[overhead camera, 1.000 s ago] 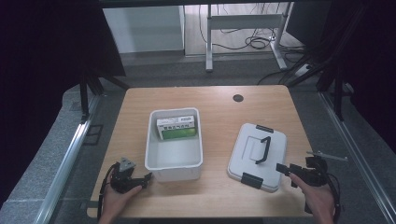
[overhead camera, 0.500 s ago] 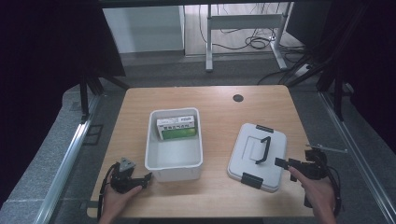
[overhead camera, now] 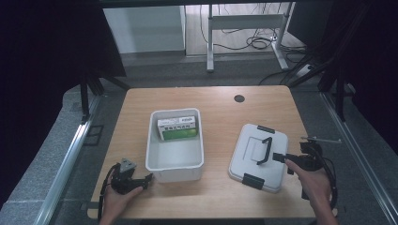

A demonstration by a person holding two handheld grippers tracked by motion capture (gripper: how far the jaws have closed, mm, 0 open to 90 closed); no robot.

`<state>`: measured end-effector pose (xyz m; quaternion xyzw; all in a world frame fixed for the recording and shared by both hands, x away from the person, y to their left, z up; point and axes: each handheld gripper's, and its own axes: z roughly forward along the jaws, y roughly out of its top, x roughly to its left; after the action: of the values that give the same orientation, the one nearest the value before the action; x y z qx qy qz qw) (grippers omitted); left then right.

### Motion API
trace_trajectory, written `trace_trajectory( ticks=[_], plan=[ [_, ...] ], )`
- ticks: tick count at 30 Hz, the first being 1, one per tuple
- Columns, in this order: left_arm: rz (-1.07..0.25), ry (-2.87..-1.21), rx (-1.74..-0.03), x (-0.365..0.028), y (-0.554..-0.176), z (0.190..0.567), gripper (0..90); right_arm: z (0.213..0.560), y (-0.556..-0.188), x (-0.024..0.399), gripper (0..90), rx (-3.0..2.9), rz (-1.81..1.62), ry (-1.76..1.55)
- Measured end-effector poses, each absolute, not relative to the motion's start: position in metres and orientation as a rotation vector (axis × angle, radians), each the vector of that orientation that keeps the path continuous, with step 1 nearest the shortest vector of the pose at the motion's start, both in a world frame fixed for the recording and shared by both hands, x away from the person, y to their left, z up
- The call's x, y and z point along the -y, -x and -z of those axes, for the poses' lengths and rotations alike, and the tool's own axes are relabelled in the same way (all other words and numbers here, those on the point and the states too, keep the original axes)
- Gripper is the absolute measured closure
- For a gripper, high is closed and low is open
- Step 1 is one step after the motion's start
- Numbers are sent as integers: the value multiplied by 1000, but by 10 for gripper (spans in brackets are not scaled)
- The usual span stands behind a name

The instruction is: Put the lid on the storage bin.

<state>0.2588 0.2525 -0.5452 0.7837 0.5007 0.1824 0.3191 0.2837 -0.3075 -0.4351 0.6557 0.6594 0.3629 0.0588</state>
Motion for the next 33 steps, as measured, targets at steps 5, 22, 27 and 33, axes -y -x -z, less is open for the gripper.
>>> trace_trajectory(
  ticks=[5, 22, 27, 33],
  plan=[
    [-480, -2059, -1318, -252, -259, 545, 130, 429, -289, 305, 386, -2000, -1092, -1981],
    [-479, -2058, -1318, -252, -259, 545, 130, 429, -312, 286, 430, -2033, -1060, -2025],
    [-479, -2058, -1318, -252, -259, 545, 131, 430, -317, 285, 443, -2029, -1047, -2047],
    [-480, -2058, -1318, -252, -259, 545, 130, 429, -328, 282, 470, -2026, -1014, -2074]
  ],
)
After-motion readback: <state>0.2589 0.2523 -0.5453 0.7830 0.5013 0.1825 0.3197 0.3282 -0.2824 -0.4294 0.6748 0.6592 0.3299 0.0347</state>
